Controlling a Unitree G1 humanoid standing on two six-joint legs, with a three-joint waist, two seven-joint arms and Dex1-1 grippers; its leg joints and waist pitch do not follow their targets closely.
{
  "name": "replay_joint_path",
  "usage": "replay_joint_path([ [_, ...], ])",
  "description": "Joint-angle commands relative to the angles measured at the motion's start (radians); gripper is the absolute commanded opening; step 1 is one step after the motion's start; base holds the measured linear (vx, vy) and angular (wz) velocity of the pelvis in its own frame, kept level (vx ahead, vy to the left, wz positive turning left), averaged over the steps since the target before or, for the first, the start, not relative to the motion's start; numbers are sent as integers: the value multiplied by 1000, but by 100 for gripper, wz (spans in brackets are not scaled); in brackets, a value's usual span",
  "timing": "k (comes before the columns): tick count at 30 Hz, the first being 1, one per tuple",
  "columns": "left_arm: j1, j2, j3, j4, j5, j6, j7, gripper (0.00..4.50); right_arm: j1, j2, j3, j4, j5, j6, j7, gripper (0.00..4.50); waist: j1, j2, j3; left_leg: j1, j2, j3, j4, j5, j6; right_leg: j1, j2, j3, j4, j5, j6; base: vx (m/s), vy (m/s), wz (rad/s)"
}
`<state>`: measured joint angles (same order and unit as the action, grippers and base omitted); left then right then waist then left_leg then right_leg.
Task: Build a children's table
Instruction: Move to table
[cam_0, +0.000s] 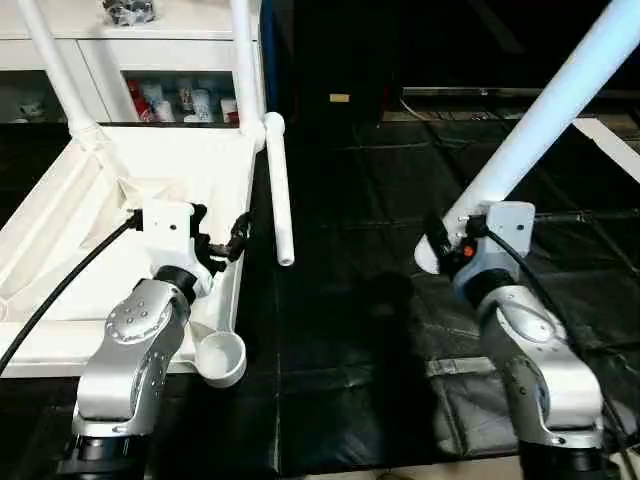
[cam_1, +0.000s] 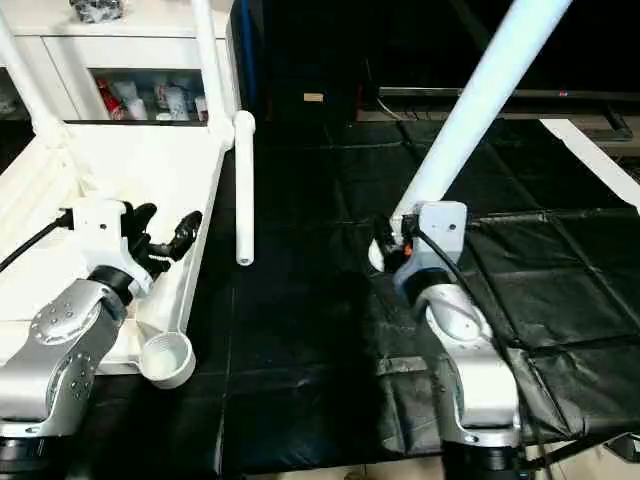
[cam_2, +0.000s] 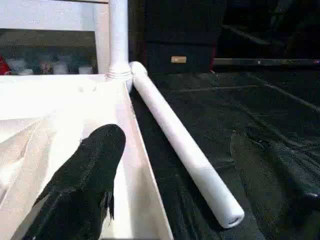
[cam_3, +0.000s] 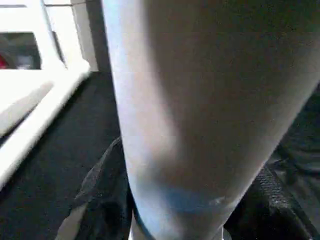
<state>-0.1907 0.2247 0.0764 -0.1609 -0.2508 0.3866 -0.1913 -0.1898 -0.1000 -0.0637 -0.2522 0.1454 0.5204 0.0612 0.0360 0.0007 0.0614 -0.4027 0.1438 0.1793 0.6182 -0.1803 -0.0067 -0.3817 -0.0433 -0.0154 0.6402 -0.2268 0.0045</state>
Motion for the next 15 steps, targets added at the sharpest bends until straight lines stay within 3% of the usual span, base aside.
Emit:
replay_joint_path([
  [1,5,0,-4,-29,-4,13,-3,385,-4,-17,10,-21,-27,7,-7,192,11,-10,-62,12,66,-28,-51,-172,41,42,-148,82,-111,-178,-158,0,0,0],
  [3,3,1,-4,-31,-4,18,-3,385,-7,-22,11,-23,-27,20,-2,192,31,-15,-60,-14,76,-57,10,-120,108,61,-234,131,-144,-250,-179,0,0,0],
  [4,2,2,-4,-33,-4,19,-5,385,-9,-15,1,-24,-12,25,-1,192,37,-10,-62,-17,80,-64,24,-115,114,60,-250,139,-151,-274,-187,-7,73,0],
  [5,-3,5,-5,-34,-3,24,-8,385,-12,-4,-11,-25,11,26,4,192,34,0,-60,-17,89,-76,17,-112,117,53,-237,127,-149,-309,-203,-2,106,1],
  [6,-3,5,-5,-34,-3,24,-8,385,-12,-4,-11,-25,11,26,4,192,27,9,-64,0,91,-67,-23,-119,128,43,-178,91,-128,-277,-213,-2,106,1],
  [7,-6,8,-5,-34,-2,25,-10,385,-9,4,-17,-32,31,40,10,192,10,24,-70,36,81,-48,-65,-120,164,21,-104,43,-93,-198,-204,-3,127,3],
  [8,-7,10,-5,-33,-2,25,-11,385,-9,6,-17,-35,35,45,11,192,-5,28,-71,53,75,-47,-79,-102,191,8,-71,17,-70,-156,-190,-13,148,1],
  [9,-8,11,-5,-33,-2,26,-13,385,-7,-1,-6,-34,26,43,14,192,-26,48,-71,83,71,-52,-104,-86,230,-25,-16,-42,-11,-138,-141,-13,148,1],
  [10,-10,11,-3,-33,-1,27,-15,385,-8,-4,3,-28,19,30,18,192,-36,43,-69,87,76,-46,-116,-87,239,-34,-6,-60,15,-124,-113,-24,162,6],
  [11,-11,12,-2,-33,0,29,-15,385,-8,-5,10,-19,14,-4,26,192,-41,34,-63,73,87,-40,-147,-115,226,-34,-9,-84,57,-99,-47,-42,133,5],
  [12,-12,12,-2,-34,0,30,-15,385,-8,-6,12,-18,7,-15,27,192,-39,17,-63,70,91,-38,-154,-170,201,-25,-40,-79,42,-80,-1,-42,133,5],
  [13,-12,12,-2,-34,0,31,-14,385,-8,-10,18,-19,1,-15,32,192,-42,1,-62,63,82,-33,-154,-213,175,-19,-63,-63,15,-81,6,-65,96,-4],
  [14,-13,12,-2,-35,0,32,-14,385,-8,-11,19,-20,2,-7,37,192,-8,-30,-64,30,38,-11,-35,-358,79,-10,-225,49,-120,-225,-48,-60,107,0],
  [15,-13,12,-2,-35,0,33,-13,385,-8,-5,15,-22,12,0,40,192,-2,-25,-68,-48,41,-126,158,-229,26,46,-394,163,-170,-370,-103,-60,107,0],
])
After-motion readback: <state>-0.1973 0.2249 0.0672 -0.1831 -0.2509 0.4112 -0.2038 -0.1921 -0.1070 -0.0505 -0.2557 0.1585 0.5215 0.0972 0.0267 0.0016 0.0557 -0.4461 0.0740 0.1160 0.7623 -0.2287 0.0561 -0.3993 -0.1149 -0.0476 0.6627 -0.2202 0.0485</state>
